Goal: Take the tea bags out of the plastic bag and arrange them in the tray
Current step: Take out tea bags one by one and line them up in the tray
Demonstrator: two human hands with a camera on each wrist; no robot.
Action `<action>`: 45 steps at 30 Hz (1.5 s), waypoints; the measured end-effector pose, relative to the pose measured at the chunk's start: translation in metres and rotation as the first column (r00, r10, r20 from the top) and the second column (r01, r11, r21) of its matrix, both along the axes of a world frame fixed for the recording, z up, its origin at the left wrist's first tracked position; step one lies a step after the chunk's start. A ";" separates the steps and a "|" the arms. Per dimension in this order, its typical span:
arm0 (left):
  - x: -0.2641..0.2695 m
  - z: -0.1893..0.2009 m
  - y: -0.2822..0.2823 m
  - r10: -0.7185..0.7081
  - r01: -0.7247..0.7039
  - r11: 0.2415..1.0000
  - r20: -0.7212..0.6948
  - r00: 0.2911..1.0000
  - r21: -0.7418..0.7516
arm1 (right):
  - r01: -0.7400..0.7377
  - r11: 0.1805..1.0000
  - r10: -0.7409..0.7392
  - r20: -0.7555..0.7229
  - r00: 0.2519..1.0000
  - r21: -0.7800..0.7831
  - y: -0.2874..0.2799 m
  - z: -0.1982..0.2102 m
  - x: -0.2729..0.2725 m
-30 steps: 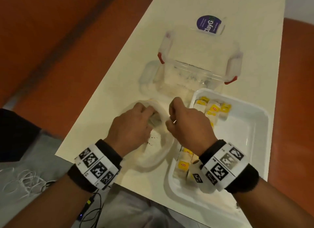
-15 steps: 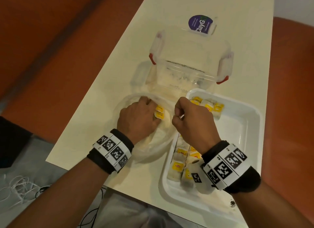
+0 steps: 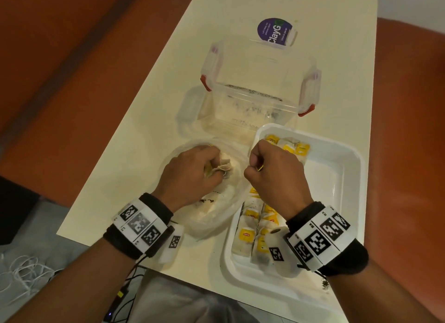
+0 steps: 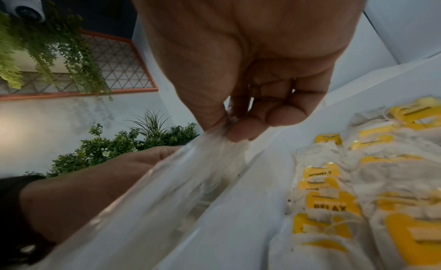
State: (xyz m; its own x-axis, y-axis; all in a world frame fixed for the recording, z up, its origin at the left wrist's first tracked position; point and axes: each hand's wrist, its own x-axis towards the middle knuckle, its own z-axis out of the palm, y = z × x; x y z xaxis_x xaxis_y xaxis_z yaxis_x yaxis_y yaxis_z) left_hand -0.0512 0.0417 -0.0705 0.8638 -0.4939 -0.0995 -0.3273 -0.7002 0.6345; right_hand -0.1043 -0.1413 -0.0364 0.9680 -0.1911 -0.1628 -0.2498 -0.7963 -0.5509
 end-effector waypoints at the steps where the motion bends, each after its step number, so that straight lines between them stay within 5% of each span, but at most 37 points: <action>1: -0.001 0.000 0.001 0.030 -0.032 0.999 -0.043 0.999 -0.041 | 0.005 1.000 -0.005 -0.002 1.000 0.002 0.001 0.000 0.000; 9: -0.008 0.008 0.004 0.064 -0.117 0.973 -0.255 0.965 -0.200 | -0.004 1.000 0.003 -0.054 0.999 -0.010 0.004 0.003 -0.004; 13: -0.009 0.017 0.007 0.165 -0.297 0.893 -0.367 0.915 -0.338 | 0.010 1.000 -0.010 -0.062 0.998 0.006 0.003 0.006 -0.006; 21: -0.010 0.031 0.013 0.079 -0.551 0.713 -0.731 0.677 -0.434 | 0.023 1.000 -0.022 -0.086 0.996 0.006 0.010 0.018 -0.011; 26: -0.009 0.038 0.009 -0.036 -0.695 0.559 -0.850 0.525 -0.453 | -0.001 0.962 -0.017 0.063 0.998 0.273 0.018 0.035 -0.015; 30: -0.012 0.044 0.003 -0.142 -0.707 0.512 -0.860 0.491 -0.488 | 0.038 0.904 -0.039 -0.007 0.999 0.425 0.023 0.038 -0.018; 37: -0.019 0.046 -0.003 -0.198 -0.725 0.496 -0.875 0.442 -0.479 | 0.115 0.900 -0.110 -0.035 0.993 0.420 0.016 0.022 -0.020; 45: -0.023 0.041 -0.006 -0.118 -0.695 0.537 -0.858 0.500 -0.478 | 0.143 0.867 -0.126 -0.067 0.990 0.477 0.012 0.023 -0.021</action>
